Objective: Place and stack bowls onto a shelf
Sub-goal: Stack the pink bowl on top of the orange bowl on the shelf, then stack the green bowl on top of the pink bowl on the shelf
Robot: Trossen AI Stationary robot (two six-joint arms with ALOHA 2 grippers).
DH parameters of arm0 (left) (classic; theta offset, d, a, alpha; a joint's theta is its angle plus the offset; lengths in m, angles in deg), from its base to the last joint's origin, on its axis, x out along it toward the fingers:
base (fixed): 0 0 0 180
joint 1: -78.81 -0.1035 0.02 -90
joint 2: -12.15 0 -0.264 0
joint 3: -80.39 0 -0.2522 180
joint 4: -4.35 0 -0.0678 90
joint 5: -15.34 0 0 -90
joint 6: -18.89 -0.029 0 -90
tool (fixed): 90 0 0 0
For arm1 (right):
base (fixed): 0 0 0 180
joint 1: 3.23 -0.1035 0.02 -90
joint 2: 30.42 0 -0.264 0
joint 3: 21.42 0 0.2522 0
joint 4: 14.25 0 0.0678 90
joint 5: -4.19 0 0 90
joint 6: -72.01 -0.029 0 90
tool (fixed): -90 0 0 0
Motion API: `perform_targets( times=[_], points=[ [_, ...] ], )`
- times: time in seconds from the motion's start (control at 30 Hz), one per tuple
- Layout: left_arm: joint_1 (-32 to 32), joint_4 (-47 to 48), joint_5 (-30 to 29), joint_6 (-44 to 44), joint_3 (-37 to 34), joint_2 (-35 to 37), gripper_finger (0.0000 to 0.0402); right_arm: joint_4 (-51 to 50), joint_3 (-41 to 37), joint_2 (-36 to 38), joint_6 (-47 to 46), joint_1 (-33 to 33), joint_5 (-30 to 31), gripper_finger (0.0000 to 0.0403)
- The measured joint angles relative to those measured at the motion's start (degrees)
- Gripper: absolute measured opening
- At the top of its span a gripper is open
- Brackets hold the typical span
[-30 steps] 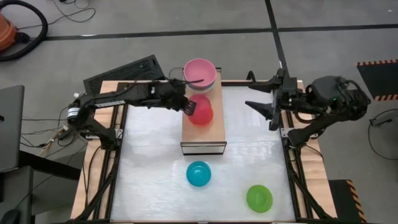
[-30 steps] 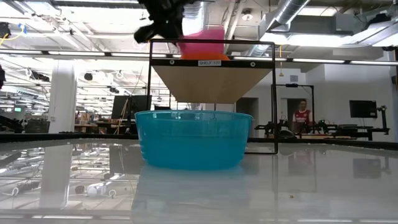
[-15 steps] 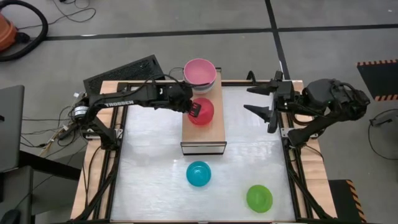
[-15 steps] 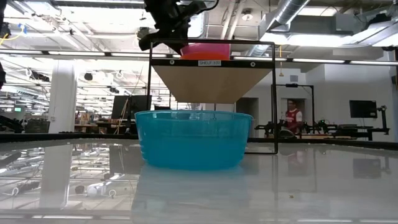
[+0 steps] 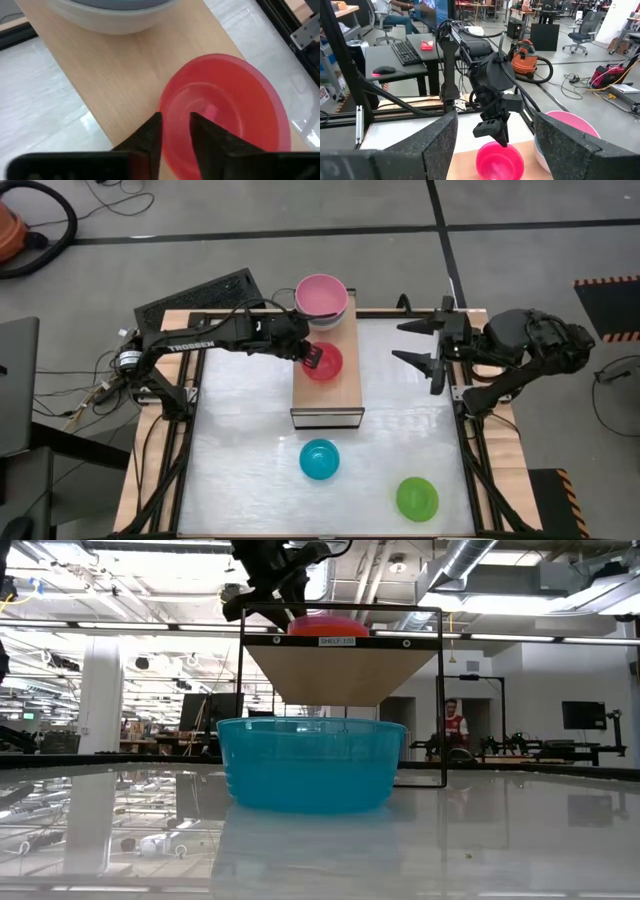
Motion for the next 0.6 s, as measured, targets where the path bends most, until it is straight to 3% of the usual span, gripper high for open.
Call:
perform_targets(
  times=[0.27,0.37,0.6],
  points=[
    [-0.61,2.09,5.31,-3.55,3.43,0.00,0.0156,-7.44,0.00,0.00,-4.21,0.00,-0.04,0.0291],
    [-0.78,5.94,7.96,-6.32,7.48,0.07,0.0166,-15.63,0.00,-0.07,-12.46,-0.09,-0.50,0.0291],
    [0.50,17.86,13.68,-12.44,21.04,0.07,0.0167,-39.16,-5.04,-1.03,-42.71,-4.66,-5.15,0.0291]
  ],
)
